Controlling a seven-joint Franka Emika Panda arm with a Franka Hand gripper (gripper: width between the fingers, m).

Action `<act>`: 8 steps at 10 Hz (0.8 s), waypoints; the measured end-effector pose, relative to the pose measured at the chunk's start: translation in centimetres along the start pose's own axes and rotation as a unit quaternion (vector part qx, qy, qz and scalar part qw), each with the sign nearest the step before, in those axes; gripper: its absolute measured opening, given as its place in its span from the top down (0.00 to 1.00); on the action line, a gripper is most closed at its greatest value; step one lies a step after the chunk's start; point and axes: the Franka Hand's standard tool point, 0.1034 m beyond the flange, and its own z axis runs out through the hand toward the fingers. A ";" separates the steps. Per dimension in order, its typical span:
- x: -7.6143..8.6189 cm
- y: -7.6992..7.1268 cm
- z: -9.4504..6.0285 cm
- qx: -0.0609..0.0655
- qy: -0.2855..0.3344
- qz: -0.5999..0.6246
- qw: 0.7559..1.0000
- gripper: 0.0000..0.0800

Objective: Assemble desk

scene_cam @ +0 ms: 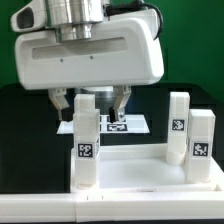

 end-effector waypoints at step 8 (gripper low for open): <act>1.4 0.1 0.4 -0.003 -0.065 0.099 0.993 0.32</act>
Offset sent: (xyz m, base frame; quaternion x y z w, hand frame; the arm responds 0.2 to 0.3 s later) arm 0.0217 -0.0012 0.0032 0.0994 -0.1202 0.1801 0.9712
